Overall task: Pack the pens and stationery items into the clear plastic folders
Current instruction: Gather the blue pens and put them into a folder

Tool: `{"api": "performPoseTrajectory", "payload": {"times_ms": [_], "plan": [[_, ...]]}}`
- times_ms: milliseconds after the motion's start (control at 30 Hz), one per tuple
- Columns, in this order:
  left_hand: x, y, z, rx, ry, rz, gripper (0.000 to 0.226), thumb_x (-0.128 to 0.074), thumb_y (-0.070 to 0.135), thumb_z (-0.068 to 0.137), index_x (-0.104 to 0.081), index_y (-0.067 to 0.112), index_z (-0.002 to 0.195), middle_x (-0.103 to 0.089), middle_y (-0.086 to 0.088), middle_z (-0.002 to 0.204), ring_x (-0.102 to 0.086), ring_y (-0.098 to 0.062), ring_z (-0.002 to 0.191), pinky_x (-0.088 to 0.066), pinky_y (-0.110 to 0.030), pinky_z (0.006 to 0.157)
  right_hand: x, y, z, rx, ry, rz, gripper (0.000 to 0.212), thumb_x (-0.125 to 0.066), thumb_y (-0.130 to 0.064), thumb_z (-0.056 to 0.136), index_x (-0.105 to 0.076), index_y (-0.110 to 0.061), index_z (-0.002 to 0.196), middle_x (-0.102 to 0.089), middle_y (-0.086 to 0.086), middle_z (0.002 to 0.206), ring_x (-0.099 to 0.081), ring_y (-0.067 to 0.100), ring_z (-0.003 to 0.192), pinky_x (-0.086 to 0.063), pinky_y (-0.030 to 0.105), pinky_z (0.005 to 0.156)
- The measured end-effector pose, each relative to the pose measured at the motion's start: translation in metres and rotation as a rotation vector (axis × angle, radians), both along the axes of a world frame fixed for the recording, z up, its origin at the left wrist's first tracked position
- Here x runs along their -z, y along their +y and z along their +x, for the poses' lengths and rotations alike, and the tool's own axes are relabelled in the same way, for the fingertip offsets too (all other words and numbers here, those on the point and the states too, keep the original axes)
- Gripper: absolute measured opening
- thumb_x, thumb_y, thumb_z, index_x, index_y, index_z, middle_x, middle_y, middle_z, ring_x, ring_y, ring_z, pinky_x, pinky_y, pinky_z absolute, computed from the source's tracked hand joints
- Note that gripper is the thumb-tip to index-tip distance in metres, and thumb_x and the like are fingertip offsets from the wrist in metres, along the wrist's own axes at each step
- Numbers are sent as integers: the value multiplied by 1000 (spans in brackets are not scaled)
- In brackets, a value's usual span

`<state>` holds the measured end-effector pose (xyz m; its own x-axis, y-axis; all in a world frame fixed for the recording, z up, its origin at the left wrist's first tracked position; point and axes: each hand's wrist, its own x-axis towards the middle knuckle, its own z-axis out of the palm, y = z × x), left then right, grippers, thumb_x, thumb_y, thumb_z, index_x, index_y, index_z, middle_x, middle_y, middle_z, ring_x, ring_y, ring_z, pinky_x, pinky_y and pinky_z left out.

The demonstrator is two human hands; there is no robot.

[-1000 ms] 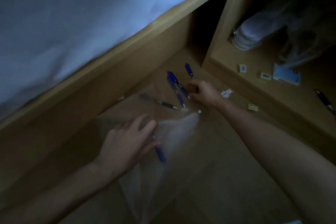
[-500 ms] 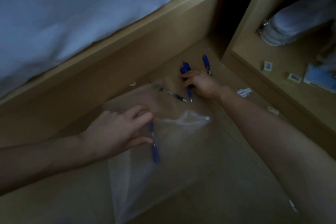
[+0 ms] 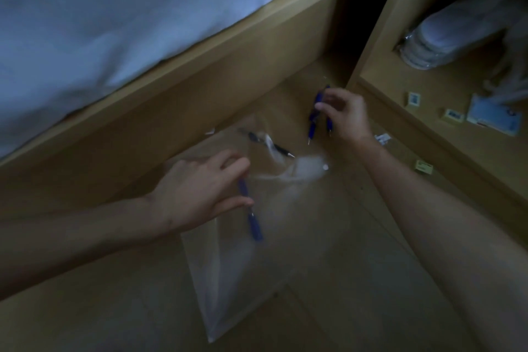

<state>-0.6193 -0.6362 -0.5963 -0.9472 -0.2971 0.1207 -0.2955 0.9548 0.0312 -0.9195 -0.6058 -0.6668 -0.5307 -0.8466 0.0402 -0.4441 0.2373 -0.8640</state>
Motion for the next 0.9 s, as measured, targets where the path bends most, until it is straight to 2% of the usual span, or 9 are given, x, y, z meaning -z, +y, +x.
{"api": "performPoseTrajectory", "payload": {"times_ms": [100,200,300,367,467,567,667,733,900], "plan": [[1,-5,-10,-4,20,2,40,-36,63,83,-40,24,92,-61,0,93,-62,-20,51,-36,-23,38,-12,15,-4,135,-21,-110,25,-65,-9,87,-63,-8,112,-62,0,98,-59,7,90,-50,17,84],[1,-6,-19,-11,13,39,39,-39,64,83,-36,26,95,-59,-2,102,-65,-25,60,-35,-25,45,-29,30,-1,169,-42,-188,21,-66,-8,86,-62,-15,105,-62,-8,89,-59,4,85,-50,19,84],[0,-3,-23,-45,-31,47,41,-38,64,80,-31,29,101,-55,-3,116,-66,-32,74,-40,-31,52,-45,43,5,123,-134,-209,17,-66,-7,86,-62,-21,94,-63,-9,82,-63,2,77,-54,19,76],[0,-1,-23,-21,-28,31,43,-43,62,80,-32,27,104,-57,-6,115,-66,-33,67,-42,-33,47,-51,47,14,89,-214,-176,16,-66,-5,85,-61,-20,87,-66,-7,73,-64,2,66,-54,18,65],[-1,0,-21,17,-18,30,43,-47,59,80,-33,26,104,-60,-9,110,-64,-32,57,-43,-32,41,-50,51,38,43,-307,36,10,-67,-5,84,-60,-11,86,-64,5,75,-63,5,57,-56,22,58],[-3,5,-19,-16,-82,44,45,-40,62,82,-33,27,110,-52,-6,124,-66,-34,74,-42,-33,50,-42,53,63,-76,-279,368,10,-68,-12,85,-62,-9,93,-67,12,83,-67,20,69,-58,31,66],[-4,8,-18,-60,-186,44,52,-38,63,87,-34,26,123,-39,-1,138,-63,-32,93,-45,-35,63,-24,50,80,-135,-308,519,13,-69,-7,85,-60,-1,92,-64,12,69,-63,11,48,-56,24,52],[-4,11,-15,-37,-136,58,47,-36,63,84,-26,29,115,-44,-4,137,-64,-37,88,-46,-37,60,-12,47,88,-154,-345,572,11,-68,-4,85,-58,0,86,-61,14,64,-58,9,39,-53,22,45],[0,11,-10,32,-102,-3,43,-36,60,82,-26,26,106,-54,-9,127,-67,-32,71,-36,-30,48,4,42,102,-174,-330,716,7,-63,-1,88,-59,2,83,-60,14,68,-59,18,54,-52,22,45]]}}
